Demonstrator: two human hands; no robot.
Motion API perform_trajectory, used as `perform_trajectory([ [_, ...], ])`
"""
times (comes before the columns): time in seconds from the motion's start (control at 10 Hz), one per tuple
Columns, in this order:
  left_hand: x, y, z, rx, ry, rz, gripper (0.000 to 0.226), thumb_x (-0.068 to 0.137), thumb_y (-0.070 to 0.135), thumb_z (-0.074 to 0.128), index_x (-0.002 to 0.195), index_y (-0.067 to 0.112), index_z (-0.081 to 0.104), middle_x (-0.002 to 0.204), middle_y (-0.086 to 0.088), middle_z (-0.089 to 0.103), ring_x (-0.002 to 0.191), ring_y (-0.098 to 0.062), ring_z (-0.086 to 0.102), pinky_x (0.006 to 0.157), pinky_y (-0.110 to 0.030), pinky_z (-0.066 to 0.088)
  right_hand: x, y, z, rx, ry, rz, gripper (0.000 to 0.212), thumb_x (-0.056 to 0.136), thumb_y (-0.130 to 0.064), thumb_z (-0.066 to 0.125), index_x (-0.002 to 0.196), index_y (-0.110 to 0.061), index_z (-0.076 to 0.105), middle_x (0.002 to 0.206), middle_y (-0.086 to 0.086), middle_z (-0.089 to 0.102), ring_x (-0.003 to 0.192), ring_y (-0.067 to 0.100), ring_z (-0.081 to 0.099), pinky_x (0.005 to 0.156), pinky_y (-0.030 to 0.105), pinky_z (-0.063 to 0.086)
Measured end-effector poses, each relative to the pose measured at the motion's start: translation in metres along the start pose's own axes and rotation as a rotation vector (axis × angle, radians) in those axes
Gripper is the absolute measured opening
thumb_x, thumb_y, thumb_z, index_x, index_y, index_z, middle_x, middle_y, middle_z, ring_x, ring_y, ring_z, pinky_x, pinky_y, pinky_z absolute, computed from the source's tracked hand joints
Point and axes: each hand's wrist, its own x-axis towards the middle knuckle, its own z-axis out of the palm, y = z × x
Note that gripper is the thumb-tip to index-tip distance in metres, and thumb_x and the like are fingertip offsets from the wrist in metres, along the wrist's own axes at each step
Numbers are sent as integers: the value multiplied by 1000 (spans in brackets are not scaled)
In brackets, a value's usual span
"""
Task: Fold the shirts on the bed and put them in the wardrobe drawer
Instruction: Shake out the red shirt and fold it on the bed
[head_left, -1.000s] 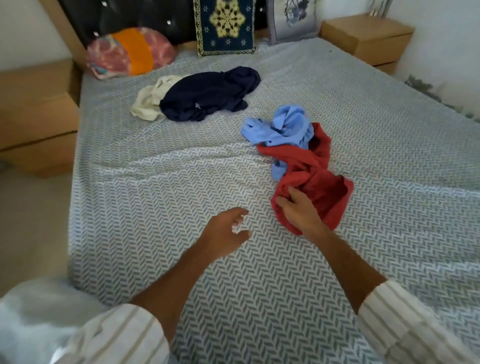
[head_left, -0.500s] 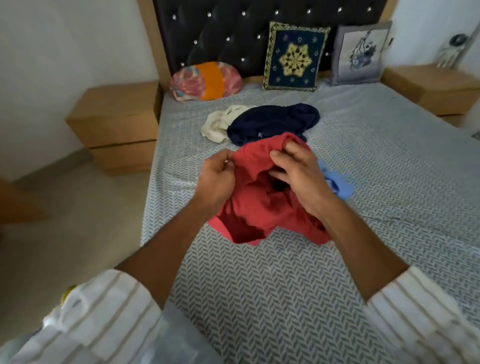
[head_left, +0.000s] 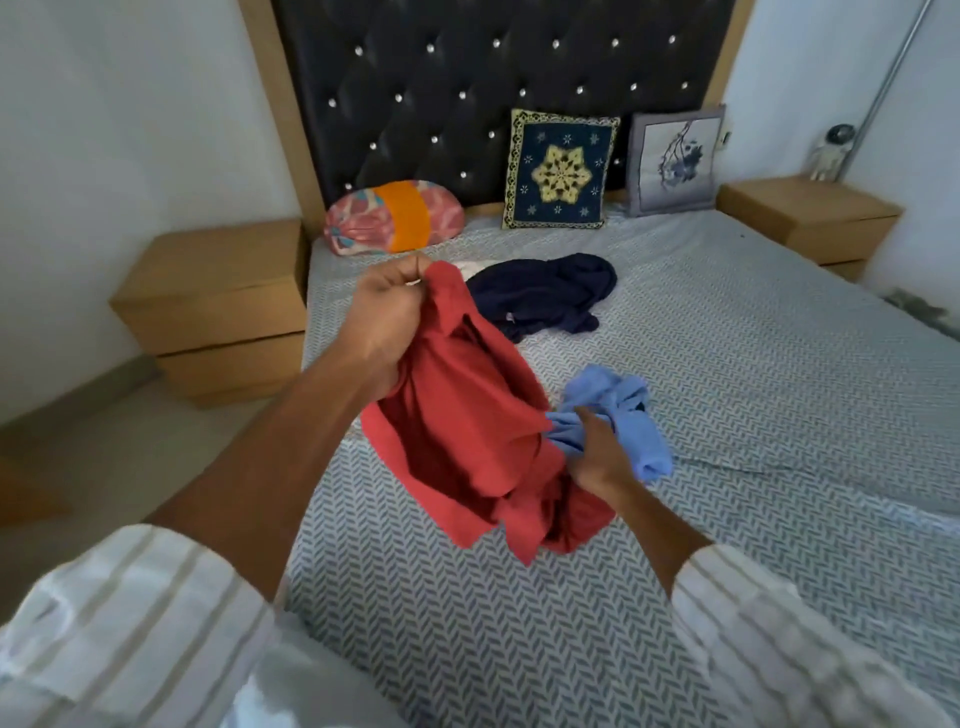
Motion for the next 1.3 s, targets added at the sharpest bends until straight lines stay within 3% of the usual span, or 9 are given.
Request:
perform_trajectory([
  [0.1,-7,-32,-29,56,99,-87,37,88,-14,45,68,14,61,53,2,60,44,-8,50,46,-16,41,13,7,27,-351,-238,62,76,84,-52,51,154,-32,30,132,4,62,109,32,65,84,40,55],
  [0.3,-16,-71,-68,54,271,-220,39,77,-21,36,73,7,64,57,-2,64,49,-10,54,48,-16,46,-24,-29,2,-501,-257,250,17,94,-24,56,96,-8,64,94,12,68,95,34,68,65,35,47],
  [0.5,-7,-78,-56,-36,329,-220,39,72,-24,33,74,2,62,52,0,64,48,-7,60,49,-16,49,-38,20,-101,519,389,754,15,95,-14,51,81,-14,56,89,10,62,82,28,67,86,44,60],
  [0.6,-2,-88,-21,-27,274,-248,42,76,-22,32,75,7,63,50,2,64,45,-6,59,48,-16,48,-56,27,-154,485,734,770,39,91,-23,54,117,5,59,114,25,65,106,37,65,88,40,50],
  [0.8,1,-101,80,-11,56,-247,42,84,-13,36,74,16,65,55,6,66,52,-8,59,52,-18,49,-92,39,-181,294,966,482,21,102,-3,41,109,12,54,85,22,53,74,31,51,65,31,32],
  [0.9,-2,-106,108,24,-3,-258,43,81,-10,35,74,18,66,70,-5,66,64,-19,58,62,-27,49,-104,56,-176,237,868,498,21,100,-2,45,115,9,55,90,26,58,73,38,50,67,43,40],
  [1.0,-8,-112,122,32,-2,-270,44,79,-11,34,78,17,68,78,-12,66,72,-23,56,70,-35,48,-112,71,-165,101,319,758,45,93,-10,55,136,-3,44,124,22,58,105,34,57,88,38,45],
  [1.2,-7,-98,115,-166,128,-335,46,83,-16,32,79,14,66,60,1,70,54,-10,64,54,-21,53,-123,-26,-108,339,201,71,49,84,-37,74,128,-23,56,123,3,64,113,20,63,87,39,56],
  [1.3,19,-70,94,-362,276,-343,39,89,-8,35,96,13,67,77,-5,74,68,-18,71,63,-31,61,-119,-94,-73,163,-123,-202,112,63,-82,71,153,-30,29,150,-6,47,135,10,46,107,31,42],
])
